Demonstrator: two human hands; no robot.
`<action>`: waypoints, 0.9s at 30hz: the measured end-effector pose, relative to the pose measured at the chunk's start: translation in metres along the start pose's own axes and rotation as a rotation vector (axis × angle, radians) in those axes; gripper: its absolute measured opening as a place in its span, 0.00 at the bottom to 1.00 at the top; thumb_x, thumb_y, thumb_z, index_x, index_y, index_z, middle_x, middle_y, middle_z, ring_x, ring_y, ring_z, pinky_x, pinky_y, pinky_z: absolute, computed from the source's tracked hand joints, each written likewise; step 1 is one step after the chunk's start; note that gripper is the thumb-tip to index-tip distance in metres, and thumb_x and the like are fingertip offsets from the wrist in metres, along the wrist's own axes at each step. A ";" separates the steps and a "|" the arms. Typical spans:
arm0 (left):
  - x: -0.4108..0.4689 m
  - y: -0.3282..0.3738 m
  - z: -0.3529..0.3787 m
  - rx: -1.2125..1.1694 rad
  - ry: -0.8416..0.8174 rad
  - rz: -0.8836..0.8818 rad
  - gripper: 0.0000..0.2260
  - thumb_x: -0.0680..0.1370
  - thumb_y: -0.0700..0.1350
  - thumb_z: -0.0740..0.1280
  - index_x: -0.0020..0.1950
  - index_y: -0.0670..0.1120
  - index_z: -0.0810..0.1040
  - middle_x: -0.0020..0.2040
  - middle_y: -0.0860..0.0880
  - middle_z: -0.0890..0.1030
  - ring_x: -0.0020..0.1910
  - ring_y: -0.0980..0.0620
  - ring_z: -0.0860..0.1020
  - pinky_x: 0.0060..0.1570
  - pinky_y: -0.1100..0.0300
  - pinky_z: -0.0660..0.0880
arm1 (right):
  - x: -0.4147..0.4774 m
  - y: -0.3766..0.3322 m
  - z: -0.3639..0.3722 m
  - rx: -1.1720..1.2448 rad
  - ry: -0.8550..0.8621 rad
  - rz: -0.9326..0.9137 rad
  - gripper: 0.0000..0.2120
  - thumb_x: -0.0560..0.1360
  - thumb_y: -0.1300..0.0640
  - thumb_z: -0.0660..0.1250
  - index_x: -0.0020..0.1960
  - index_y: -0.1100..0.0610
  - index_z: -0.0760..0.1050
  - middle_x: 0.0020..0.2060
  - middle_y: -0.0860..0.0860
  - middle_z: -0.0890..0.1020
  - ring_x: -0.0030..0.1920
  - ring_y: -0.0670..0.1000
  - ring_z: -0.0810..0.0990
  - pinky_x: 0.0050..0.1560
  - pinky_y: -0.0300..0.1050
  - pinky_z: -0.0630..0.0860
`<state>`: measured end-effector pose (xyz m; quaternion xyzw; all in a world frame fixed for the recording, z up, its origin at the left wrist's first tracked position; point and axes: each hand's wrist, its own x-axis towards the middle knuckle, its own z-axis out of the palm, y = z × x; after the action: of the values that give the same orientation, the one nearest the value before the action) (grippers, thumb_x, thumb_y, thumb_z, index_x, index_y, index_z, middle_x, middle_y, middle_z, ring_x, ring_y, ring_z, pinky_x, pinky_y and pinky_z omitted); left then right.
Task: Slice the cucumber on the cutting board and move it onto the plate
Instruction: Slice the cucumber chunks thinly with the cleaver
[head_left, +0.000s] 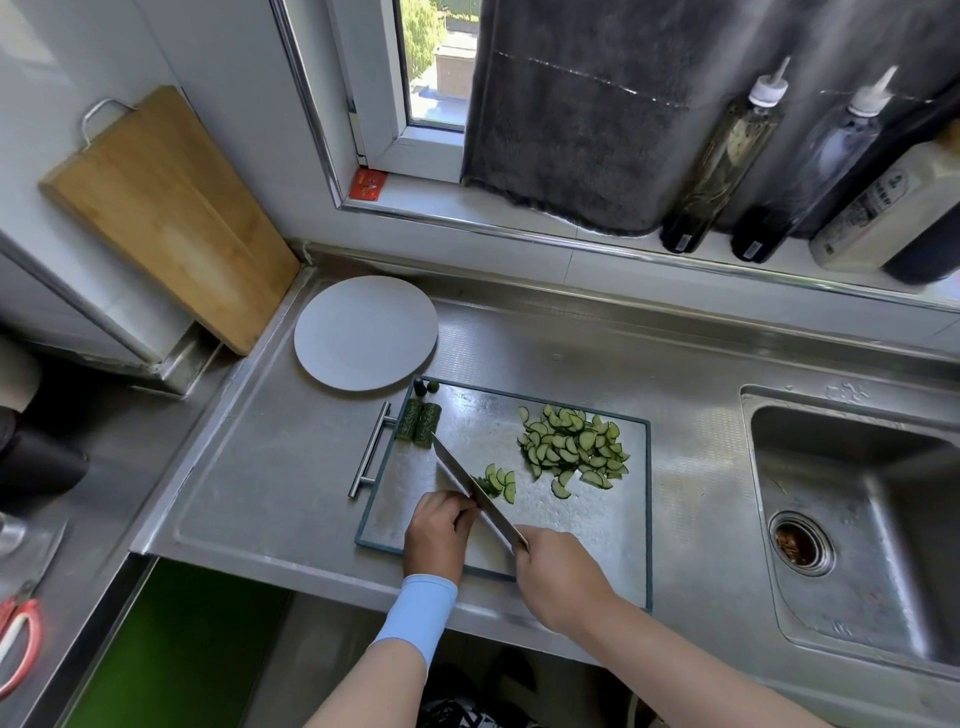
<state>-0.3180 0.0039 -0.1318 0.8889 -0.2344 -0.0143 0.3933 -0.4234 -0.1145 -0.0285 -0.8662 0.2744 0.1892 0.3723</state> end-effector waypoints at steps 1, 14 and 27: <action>0.000 0.000 0.000 -0.001 -0.002 0.004 0.08 0.67 0.34 0.76 0.40 0.45 0.83 0.39 0.52 0.80 0.41 0.54 0.75 0.43 0.71 0.68 | 0.002 0.000 0.001 -0.002 -0.001 0.007 0.17 0.81 0.57 0.54 0.34 0.47 0.64 0.31 0.46 0.72 0.31 0.48 0.68 0.32 0.42 0.64; -0.001 0.002 -0.004 0.027 -0.019 0.064 0.07 0.69 0.36 0.75 0.42 0.46 0.82 0.41 0.53 0.79 0.43 0.53 0.75 0.45 0.68 0.70 | 0.018 0.002 -0.004 0.076 0.003 0.048 0.14 0.82 0.53 0.57 0.38 0.45 0.70 0.33 0.45 0.77 0.35 0.49 0.75 0.35 0.43 0.69; 0.064 0.052 0.014 0.059 -0.398 -0.263 0.07 0.76 0.44 0.68 0.52 0.51 0.82 0.50 0.52 0.81 0.49 0.51 0.79 0.51 0.61 0.74 | 0.017 0.027 -0.070 0.004 0.147 -0.013 0.13 0.82 0.53 0.56 0.40 0.53 0.72 0.29 0.47 0.76 0.31 0.49 0.72 0.31 0.43 0.64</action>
<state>-0.2852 -0.0631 -0.0945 0.9026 -0.1899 -0.2334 0.3079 -0.4184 -0.1879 -0.0068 -0.8787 0.2959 0.1219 0.3542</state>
